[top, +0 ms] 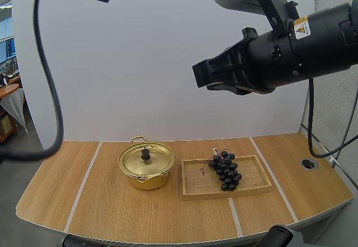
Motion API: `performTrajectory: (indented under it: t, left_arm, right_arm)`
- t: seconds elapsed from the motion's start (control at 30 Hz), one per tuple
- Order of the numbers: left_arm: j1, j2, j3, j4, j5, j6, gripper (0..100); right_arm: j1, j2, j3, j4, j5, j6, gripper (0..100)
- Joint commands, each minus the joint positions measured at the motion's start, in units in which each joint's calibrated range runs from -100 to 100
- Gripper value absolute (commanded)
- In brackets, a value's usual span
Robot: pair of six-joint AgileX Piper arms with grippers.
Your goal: Open the pot, put the pineapple inside, and close it
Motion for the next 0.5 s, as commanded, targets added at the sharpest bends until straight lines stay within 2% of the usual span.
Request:
performTrajectory:
  t: [0.0,0.23,0.47]
  left_arm:
    - [0.0,-8.2,6.7,0.1,-0.1,-3.0,0]
    - [0.0,-18.9,21.7,0.1,-21.9,-12.5,0]
    - [0.0,-28.2,33.0,0.3,-37.9,-17.6,0]
  right_arm:
    - [-2.2,-2.2,0.0,-0.5,0.0,0.7,0]
    - [-7.1,-7.6,0.0,-1.7,0.0,3.5,0]
    - [-13.3,-12.3,0.0,-3.1,0.0,7.8,0]
